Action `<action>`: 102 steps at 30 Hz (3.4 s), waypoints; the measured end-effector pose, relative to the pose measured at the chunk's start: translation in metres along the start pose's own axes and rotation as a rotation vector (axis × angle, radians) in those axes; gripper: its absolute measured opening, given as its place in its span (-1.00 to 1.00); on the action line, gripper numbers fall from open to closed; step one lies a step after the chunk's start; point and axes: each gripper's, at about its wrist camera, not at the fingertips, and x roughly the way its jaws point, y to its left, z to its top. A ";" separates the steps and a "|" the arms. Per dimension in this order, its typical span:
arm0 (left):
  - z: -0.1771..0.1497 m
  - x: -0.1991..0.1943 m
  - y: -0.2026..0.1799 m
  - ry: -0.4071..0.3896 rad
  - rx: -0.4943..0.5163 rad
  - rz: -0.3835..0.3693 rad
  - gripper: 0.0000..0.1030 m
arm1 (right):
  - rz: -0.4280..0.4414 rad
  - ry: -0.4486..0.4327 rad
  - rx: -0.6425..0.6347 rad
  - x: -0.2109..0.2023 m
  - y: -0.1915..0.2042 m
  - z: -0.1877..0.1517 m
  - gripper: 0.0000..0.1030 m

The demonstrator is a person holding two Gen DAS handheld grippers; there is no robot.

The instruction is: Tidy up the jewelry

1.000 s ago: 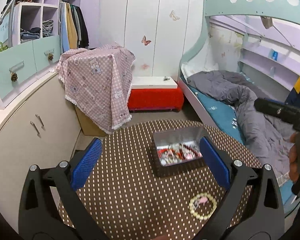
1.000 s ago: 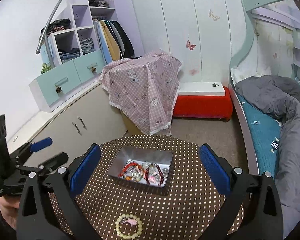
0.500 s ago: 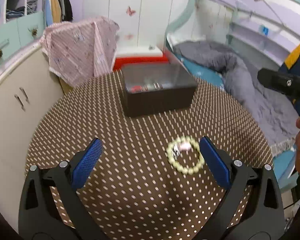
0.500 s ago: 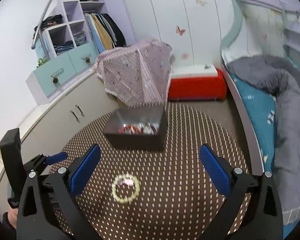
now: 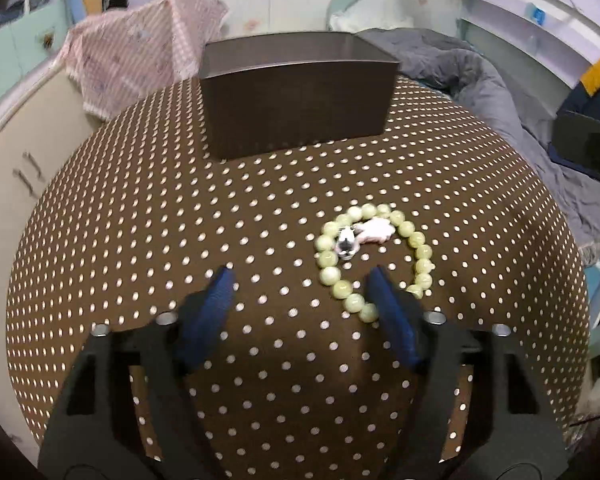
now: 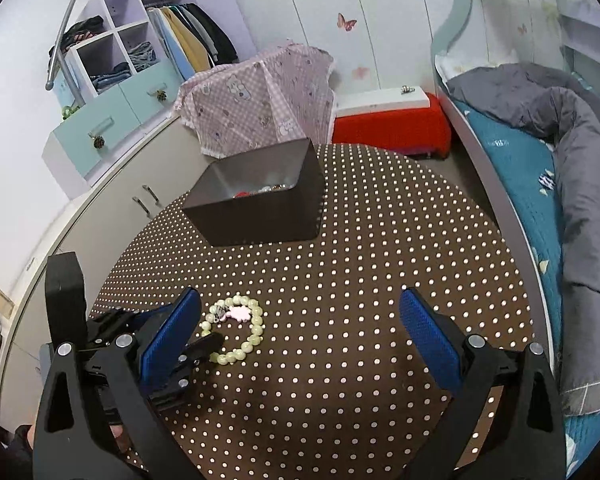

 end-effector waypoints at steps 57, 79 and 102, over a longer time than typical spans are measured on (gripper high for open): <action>0.095 -0.125 0.072 -0.373 -0.062 -0.139 -0.82 | 0.095 -0.115 -0.394 -0.016 0.076 0.095 -0.73; 0.158 -0.043 0.072 -0.230 -0.142 -0.126 0.77 | 0.025 -0.039 -0.168 0.065 0.031 0.146 0.70; 0.088 -0.179 0.069 -0.484 -0.201 0.168 0.86 | -0.042 -0.250 -0.117 -0.064 0.068 0.107 0.85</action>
